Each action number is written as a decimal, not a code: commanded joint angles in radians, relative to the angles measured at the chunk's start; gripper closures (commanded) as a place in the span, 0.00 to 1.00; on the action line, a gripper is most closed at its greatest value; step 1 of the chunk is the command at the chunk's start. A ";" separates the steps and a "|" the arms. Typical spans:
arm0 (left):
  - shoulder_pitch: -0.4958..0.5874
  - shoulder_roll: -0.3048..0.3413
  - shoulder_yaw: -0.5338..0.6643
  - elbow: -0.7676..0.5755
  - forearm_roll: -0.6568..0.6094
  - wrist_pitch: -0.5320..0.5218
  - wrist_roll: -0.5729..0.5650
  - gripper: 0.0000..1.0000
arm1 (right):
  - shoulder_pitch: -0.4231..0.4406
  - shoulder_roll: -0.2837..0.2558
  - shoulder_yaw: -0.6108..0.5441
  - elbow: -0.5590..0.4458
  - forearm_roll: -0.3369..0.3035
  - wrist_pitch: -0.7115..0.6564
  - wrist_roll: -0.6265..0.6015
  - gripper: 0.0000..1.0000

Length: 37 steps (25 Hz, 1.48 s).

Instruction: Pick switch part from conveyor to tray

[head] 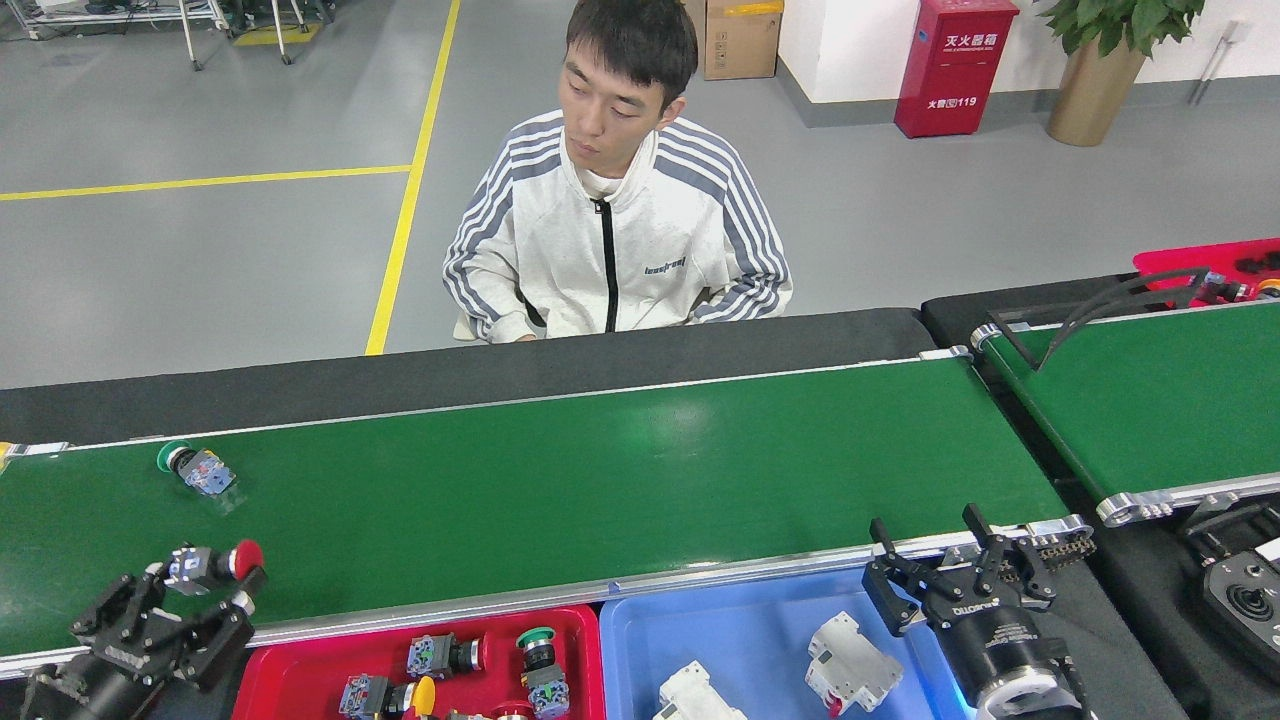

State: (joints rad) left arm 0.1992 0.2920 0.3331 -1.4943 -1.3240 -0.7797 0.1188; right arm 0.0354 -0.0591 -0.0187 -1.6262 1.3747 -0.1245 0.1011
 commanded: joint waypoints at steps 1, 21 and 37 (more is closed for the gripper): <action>0.048 -0.025 0.009 -0.093 0.005 -0.006 -0.001 0.08 | 0.003 -0.001 -0.004 -0.014 -0.005 -0.001 -0.008 0.00; 0.140 -0.149 0.216 -0.166 -0.011 0.412 -0.001 0.00 | 0.015 -0.001 -0.006 -0.014 -0.008 -0.001 -0.009 0.00; 0.141 -0.040 0.211 -0.129 0.029 0.330 -0.030 0.00 | 0.040 0.001 -0.007 -0.043 -0.008 0.000 -0.032 0.00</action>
State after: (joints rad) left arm 0.3490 0.2357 0.5432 -1.6165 -1.3007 -0.4470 0.0880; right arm 0.0810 -0.0591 -0.0206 -1.6473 1.3697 -0.1229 0.0789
